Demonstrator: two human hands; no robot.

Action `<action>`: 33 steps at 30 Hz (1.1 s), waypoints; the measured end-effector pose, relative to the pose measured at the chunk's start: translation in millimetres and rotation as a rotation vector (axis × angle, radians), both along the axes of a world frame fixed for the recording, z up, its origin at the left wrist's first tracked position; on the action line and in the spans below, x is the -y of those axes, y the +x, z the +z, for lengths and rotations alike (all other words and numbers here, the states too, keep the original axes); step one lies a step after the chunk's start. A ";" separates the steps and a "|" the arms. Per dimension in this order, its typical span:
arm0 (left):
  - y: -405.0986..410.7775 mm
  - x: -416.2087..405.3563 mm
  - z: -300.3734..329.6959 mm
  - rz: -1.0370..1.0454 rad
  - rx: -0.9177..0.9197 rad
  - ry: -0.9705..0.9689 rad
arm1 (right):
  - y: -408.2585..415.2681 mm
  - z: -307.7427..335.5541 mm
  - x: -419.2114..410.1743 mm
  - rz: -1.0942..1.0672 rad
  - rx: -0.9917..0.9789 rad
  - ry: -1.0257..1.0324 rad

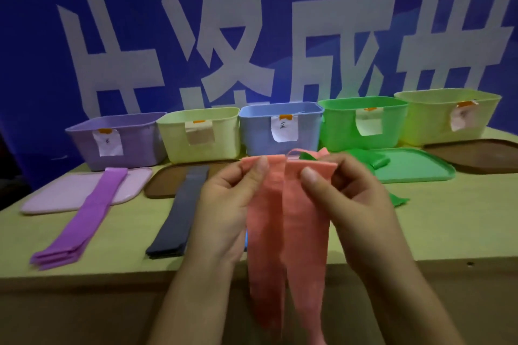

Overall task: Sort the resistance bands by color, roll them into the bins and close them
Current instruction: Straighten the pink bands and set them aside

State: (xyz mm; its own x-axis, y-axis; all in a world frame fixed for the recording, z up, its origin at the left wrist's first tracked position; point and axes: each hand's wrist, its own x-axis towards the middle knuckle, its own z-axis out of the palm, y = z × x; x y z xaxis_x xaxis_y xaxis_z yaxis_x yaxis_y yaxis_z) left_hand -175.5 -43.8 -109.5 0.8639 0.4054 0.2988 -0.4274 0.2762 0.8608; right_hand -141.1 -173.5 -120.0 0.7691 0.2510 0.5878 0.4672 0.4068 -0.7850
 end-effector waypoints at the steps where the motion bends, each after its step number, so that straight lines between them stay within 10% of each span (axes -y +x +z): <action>1: -1.1 0.9 -1.0 0.010 0.003 0.010 | -1.2 -8.7 -1.6 -0.005 -0.012 -0.009; 21: -15.0 5.9 -12.8 0.125 0.010 0.343 | 2.5 -35.5 -7.2 -0.218 -0.060 -0.048; 33: -11.4 4.5 -13.6 -0.007 -0.040 0.155 | 7.4 -36.3 -3.7 0.022 -0.172 0.086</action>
State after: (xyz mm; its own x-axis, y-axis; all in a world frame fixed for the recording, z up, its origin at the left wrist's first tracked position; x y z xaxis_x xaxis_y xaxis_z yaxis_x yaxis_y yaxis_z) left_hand -186.9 -48.3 -123.0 0.8790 0.3508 0.3229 -0.3905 0.1414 0.9097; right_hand -133.7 -169.8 -156.3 0.8550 0.2239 0.4679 0.3190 0.4845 -0.8146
